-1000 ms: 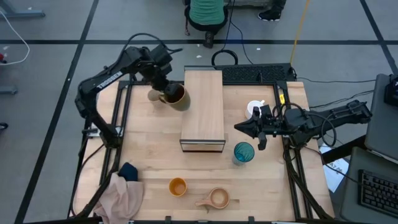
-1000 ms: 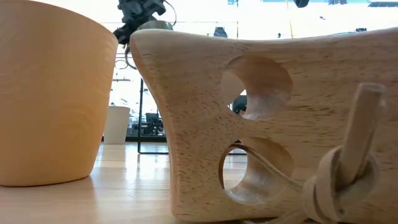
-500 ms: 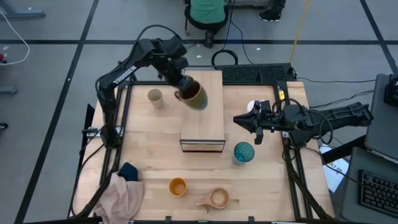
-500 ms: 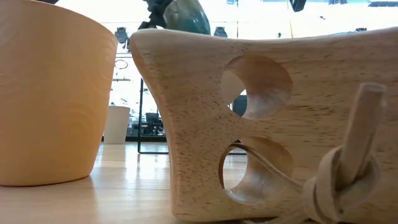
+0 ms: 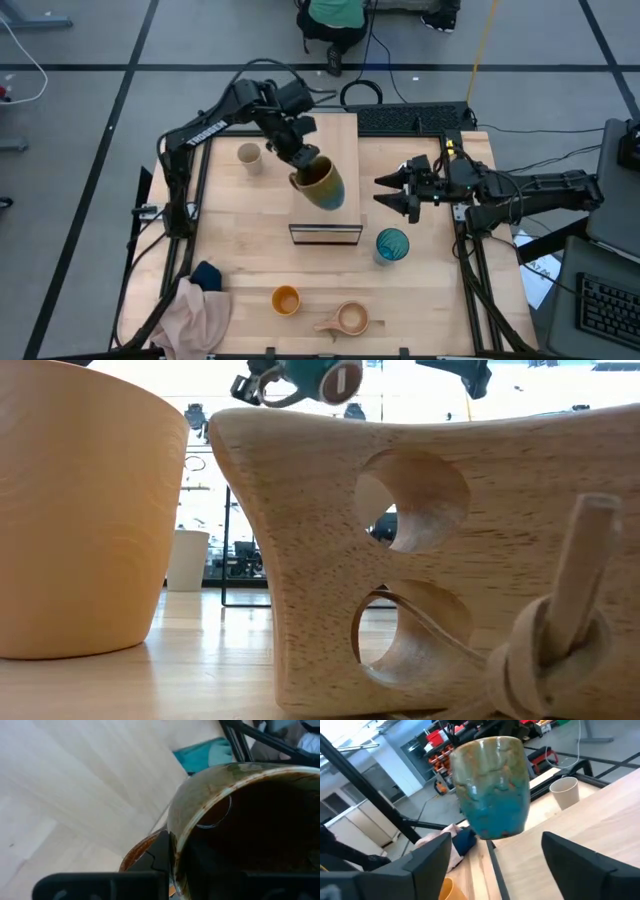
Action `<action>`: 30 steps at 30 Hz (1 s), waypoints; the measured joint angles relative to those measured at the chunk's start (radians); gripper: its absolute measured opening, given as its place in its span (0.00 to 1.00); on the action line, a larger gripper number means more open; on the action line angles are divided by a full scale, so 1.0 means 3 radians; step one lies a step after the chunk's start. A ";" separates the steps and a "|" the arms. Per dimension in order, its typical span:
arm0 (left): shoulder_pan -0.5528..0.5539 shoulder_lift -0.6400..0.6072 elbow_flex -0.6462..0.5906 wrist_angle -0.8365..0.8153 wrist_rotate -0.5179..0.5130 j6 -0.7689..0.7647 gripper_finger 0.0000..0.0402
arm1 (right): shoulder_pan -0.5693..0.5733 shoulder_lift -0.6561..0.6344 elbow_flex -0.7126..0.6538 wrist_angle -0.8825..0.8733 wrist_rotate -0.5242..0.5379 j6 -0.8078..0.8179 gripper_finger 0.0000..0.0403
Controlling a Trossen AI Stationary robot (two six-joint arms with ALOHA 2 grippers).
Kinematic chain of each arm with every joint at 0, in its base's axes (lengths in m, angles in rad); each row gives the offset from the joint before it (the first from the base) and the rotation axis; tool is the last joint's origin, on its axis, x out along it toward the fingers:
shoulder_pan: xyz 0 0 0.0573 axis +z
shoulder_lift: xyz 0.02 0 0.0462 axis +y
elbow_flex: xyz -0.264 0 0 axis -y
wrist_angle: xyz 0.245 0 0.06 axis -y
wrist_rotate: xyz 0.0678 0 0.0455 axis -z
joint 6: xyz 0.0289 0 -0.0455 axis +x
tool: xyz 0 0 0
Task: Stack small to large cups/mugs on shelf
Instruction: Put the brown mug on the shelf
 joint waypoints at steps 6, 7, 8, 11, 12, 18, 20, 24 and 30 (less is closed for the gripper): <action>-0.0218 0.0000 -0.0001 0.0144 0.0190 -0.0147 0.07 | 0.0000 0.0038 0.0000 0.0008 -0.0160 0.0122 0.78; -0.0250 0.0000 -0.0001 0.0205 0.0239 -0.0158 0.07 | 0.0000 0.0061 0.0000 0.0008 -0.0247 0.0153 0.78; -0.0287 0.0000 -0.0001 0.0255 0.0265 -0.0187 0.07 | 0.0000 0.0089 0.0000 0.0015 -0.0337 0.0189 0.78; -0.0394 0.0000 -0.0001 0.0386 0.0358 -0.0313 0.07 | 0.0001 0.0179 0.0000 0.0123 -0.0611 0.0338 0.77; -0.0427 0.0000 -0.0001 0.0435 0.0393 -0.0338 0.07 | 0.0002 0.0208 0.0000 0.0136 -0.0673 0.0370 0.77; -0.0649 0.0000 0.0008 0.0755 0.0616 -0.0432 0.07 | 0.0003 0.0322 0.0000 0.0135 -0.0790 0.0413 0.77; -0.0726 -0.0009 0.0025 0.0878 0.0698 -0.0443 0.07 | 0.0004 0.0328 0.0000 0.0136 -0.0790 0.0414 0.77; -0.0876 -0.0104 0.0038 0.1247 0.0740 -0.0340 0.07 | 0.0001 0.0327 0.0000 0.0139 -0.0820 0.0513 0.77; -0.1040 -0.0250 0.0037 0.1946 0.0608 -0.0123 0.07 | 0.0001 0.0334 0.0000 0.0242 -0.1000 0.0800 0.77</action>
